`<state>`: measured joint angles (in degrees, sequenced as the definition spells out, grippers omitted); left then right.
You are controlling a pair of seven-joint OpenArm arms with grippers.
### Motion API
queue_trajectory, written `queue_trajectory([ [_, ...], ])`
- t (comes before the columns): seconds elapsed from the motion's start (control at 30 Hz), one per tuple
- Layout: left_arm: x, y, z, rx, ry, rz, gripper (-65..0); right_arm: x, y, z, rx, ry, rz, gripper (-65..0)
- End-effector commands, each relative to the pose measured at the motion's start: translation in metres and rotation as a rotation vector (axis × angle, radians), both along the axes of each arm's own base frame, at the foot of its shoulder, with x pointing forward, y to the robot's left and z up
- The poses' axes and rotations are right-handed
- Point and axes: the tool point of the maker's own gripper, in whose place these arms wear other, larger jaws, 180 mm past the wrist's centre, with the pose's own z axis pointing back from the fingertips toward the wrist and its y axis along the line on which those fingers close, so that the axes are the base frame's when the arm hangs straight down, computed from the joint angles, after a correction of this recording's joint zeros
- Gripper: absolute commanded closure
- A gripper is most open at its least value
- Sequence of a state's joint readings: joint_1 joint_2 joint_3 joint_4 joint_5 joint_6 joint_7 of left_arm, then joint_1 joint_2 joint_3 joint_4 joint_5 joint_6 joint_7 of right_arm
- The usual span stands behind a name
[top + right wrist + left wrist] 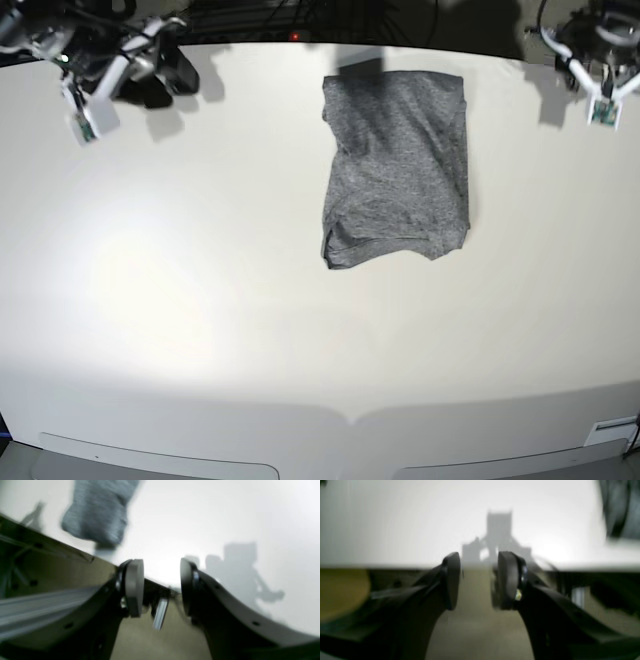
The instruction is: Fold the T-shirt properly
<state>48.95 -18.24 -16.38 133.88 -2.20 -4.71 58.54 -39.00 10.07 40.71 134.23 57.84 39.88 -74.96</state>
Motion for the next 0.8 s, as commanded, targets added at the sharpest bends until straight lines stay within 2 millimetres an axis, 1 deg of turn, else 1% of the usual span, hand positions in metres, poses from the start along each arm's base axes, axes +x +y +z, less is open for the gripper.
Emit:
queue_trajectory([
  [0.0,-0.012,0.003,0.003,0.018,0.021,-0.009,-24.5,-0.013,-0.005,0.002,-0.008,0.024,-0.008,-24.4],
  [0.1,-0.052,0.005,-0.004,0.023,0.135,-0.010,-24.5,-0.052,-0.023,-0.003,-0.048,0.145,-0.059,-24.4],
  [0.17,-0.079,0.000,-0.007,-0.001,0.211,-0.023,-24.5,-0.078,-0.031,-0.006,-0.075,0.229,-0.076,-24.4],
  [0.2,-0.090,-0.006,-0.008,-0.023,0.239,-0.053,-24.5,-0.088,-0.033,-0.006,-0.083,0.262,-0.082,-24.4],
  [0.23,-0.100,-0.012,-0.010,-0.057,0.261,-0.081,-24.5,-0.096,-0.032,-0.007,-0.081,0.286,-0.086,-24.4],
  [0.3,-0.124,-0.021,-0.022,-0.138,0.316,-0.094,-24.5,-0.103,-0.029,-0.008,-0.066,0.306,-0.094,-24.4],
  [0.33,-0.137,-0.022,-0.032,-0.174,0.355,-0.091,-24.5,-0.106,-0.028,-0.011,-0.052,0.322,-0.099,-24.4],
  [0.4,-0.164,-0.020,-0.057,-0.238,0.431,-0.077,-24.5,-0.118,-0.028,-0.029,0.009,0.381,-0.129,-24.4],
  [0.43,-0.177,-0.015,-0.072,-0.262,0.463,-0.055,-24.5,-0.123,-0.029,-0.041,0.043,0.410,-0.154,-24.4],
  [0.47,-0.187,-0.010,-0.088,-0.286,0.486,-0.024,-24.5,-0.128,-0.034,-0.057,0.056,0.431,-0.189,-24.4],
  [0.5,-0.195,-0.002,-0.107,-0.302,0.497,0.023,-24.5,-0.133,-0.045,-0.076,0.043,0.439,-0.231,-24.4],
  [0.57,-0.206,0.008,-0.149,-0.335,0.513,0.132,-24.5,-0.140,-0.072,-0.122,-0.024,0.437,-0.282,-24.4],
  [0.63,-0.219,0.013,-0.192,-0.358,0.575,0.221,-24.5,-0.157,-0.090,-0.170,-0.067,0.505,-0.292,-24.4],
  [0.7,-0.225,0.012,-0.228,-0.381,0.628,0.291,-24.5,-0.173,-0.101,-0.211,-0.068,0.590,-0.315,-24.4],
  [0.77,-0.220,0.007,-0.256,-0.406,0.644,0.334,-24.5,-0.184,-0.107,-0.244,-0.050,0.660,-0.357,-24.4],
])
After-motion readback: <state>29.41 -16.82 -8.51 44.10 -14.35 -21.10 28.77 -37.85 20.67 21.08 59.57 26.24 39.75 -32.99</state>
